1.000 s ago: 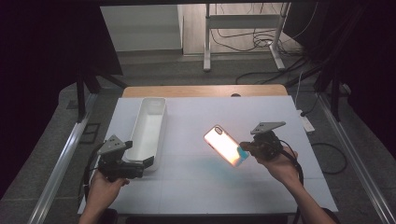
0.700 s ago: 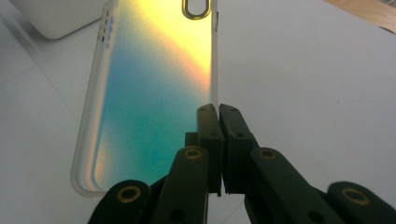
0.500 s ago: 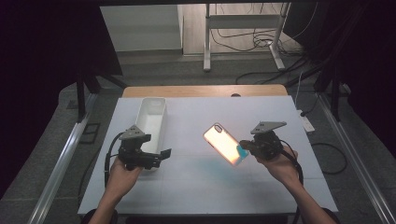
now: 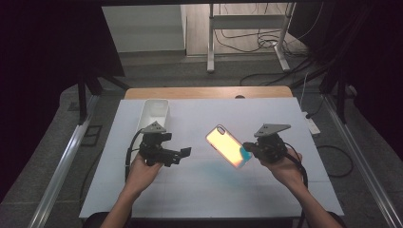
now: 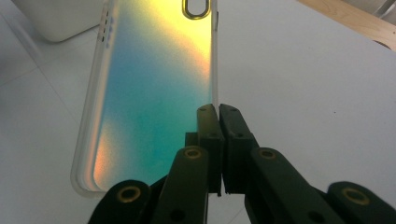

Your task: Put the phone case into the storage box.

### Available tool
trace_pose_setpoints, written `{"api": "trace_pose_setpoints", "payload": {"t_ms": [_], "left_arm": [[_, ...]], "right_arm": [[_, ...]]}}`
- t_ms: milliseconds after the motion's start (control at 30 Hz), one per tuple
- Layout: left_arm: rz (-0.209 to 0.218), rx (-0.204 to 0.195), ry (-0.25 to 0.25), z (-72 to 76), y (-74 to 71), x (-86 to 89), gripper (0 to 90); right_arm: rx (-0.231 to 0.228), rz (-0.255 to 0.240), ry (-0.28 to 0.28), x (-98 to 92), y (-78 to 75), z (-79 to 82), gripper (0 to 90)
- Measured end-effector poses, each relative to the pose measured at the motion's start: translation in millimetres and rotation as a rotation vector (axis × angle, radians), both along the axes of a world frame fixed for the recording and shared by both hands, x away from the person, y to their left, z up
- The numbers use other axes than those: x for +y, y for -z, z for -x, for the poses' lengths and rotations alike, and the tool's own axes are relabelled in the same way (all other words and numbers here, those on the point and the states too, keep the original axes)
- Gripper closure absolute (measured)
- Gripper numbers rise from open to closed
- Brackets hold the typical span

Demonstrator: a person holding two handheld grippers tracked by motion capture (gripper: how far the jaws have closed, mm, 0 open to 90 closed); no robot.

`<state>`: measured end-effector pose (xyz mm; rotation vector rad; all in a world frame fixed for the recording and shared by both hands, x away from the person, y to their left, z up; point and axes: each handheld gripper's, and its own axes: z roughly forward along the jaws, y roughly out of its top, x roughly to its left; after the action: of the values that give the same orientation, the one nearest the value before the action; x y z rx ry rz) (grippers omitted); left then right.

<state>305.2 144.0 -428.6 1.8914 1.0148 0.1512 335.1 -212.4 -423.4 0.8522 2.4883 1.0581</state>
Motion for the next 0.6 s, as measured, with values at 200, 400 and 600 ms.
{"api": "trace_pose_setpoints", "payload": {"t_ms": [200, 400, 600], "left_arm": [[0.053, 0.019, 0.031, -11.6, 0.2, -10.9, 0.7], [0.082, 0.03, 0.056, -17.6, 0.9, -19.9, 0.8], [0.102, 0.051, 0.069, -18.4, 2.9, -22.5, 0.7]], "right_arm": [[-0.008, 0.005, -0.004, 1.5, 0.4, 0.7, 88.2], [-0.019, 0.001, -0.01, 4.0, 0.1, 2.8, 88.2], [-0.025, 0.0, -0.015, 6.2, 0.0, 4.0, 88.2]]}}
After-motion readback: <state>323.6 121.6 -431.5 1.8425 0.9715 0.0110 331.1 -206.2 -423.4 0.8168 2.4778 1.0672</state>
